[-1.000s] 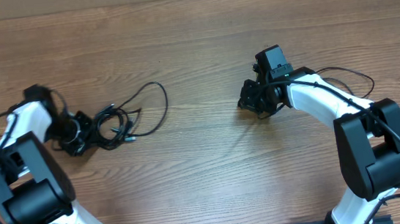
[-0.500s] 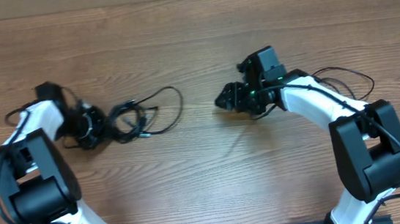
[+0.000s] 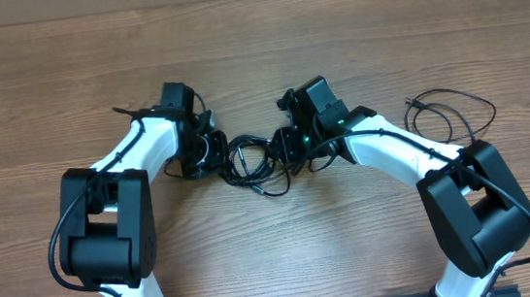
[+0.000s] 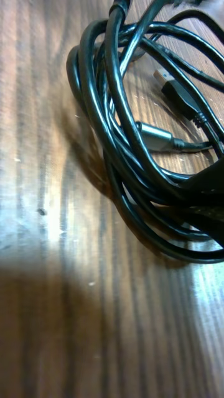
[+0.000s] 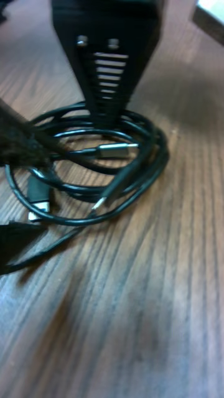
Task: Untangle cables
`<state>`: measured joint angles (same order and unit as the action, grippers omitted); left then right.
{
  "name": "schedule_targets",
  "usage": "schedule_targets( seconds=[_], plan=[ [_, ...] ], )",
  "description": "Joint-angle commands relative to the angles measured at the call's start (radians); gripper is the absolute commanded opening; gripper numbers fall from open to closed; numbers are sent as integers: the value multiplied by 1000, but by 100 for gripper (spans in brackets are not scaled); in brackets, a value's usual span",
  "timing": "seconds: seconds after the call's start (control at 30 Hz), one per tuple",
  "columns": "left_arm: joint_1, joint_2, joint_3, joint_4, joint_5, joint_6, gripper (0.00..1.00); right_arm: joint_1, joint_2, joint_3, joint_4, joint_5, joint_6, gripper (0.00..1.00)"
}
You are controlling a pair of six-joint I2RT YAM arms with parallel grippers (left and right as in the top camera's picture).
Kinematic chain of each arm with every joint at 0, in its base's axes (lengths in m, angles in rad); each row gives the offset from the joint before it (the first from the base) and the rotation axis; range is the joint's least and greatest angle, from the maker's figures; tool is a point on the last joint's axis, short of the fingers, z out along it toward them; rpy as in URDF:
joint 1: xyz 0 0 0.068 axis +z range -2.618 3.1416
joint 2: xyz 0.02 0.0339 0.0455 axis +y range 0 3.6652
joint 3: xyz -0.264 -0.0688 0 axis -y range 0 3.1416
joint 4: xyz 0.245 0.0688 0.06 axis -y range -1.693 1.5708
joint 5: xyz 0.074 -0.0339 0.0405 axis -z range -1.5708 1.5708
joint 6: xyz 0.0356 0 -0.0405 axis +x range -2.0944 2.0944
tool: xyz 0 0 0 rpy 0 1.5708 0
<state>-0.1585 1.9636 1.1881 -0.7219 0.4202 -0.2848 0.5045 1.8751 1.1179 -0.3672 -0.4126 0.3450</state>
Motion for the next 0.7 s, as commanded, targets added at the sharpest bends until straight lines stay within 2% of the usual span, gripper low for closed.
schedule_targets(
  seconds=[0.0,0.2,0.23,0.3,0.33,0.4,0.47,0.67],
  plan=[
    [3,31,10,-51,-113,1,4,1,-10,-4,5,20,-6,4],
    [7,29,175,-196,-112,19,8,1,-10,-4,7,20,-6,4],
    [7,29,203,-223,-113,28,13,1,-10,-4,7,20,-6,6],
    [7,29,243,-267,-114,35,41,1,-10,-4,7,20,-6,14],
    [7,29,253,-283,-114,35,48,1,-10,-4,7,20,-6,20],
    [7,29,254,-307,-118,35,50,1,-10,-4,7,20,-6,20],
    [6,31,244,-323,-146,29,47,1,-10,-4,7,20,-6,20],
    [6,31,149,-283,-233,-64,47,1,-10,-4,7,20,-6,20]
  ],
)
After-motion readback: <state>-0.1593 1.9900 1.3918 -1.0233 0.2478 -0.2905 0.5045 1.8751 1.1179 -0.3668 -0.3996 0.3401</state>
